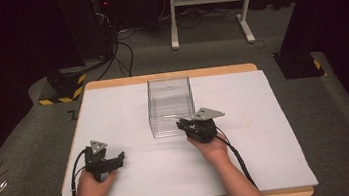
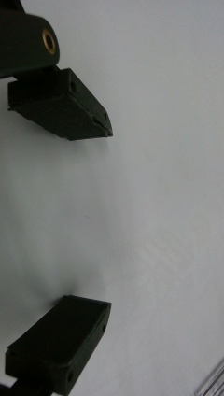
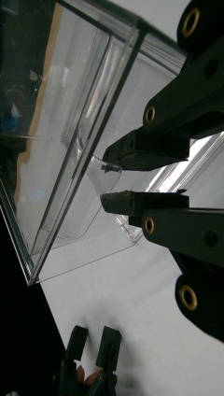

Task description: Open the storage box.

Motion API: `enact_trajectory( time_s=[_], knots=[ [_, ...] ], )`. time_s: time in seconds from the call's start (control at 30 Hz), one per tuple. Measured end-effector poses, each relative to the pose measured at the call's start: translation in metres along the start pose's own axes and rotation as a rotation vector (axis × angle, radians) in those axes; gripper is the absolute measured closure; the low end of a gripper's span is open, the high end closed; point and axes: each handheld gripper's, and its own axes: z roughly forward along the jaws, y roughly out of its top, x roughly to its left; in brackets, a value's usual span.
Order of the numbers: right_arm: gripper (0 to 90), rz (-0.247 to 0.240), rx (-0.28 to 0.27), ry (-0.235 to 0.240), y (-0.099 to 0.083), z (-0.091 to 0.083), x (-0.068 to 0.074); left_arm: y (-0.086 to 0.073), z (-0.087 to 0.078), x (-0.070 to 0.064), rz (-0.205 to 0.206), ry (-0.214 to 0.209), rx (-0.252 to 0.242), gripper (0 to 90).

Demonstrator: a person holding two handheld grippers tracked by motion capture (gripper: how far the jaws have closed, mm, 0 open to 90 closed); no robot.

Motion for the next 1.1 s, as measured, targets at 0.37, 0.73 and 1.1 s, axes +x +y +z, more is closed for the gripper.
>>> enact_trajectory(
  time_s=[0.37,0.73,1.1],
  knots=[
    [83.1,0.006,-0.005,-0.010,-0.008,-0.012,-0.002,0.000,0.000,0.000,0.000,0.000,0.000,14.1],
    [68.0,0.015,-0.020,0.023,-0.003,-0.004,-0.003,0.000,0.000,0.000,-0.001,0.000,0.000,14.1],
    [73.6,0.004,-0.017,0.041,0.002,0.003,-0.001,0.000,0.000,0.000,0.000,0.000,0.000,14.1]
  ],
)
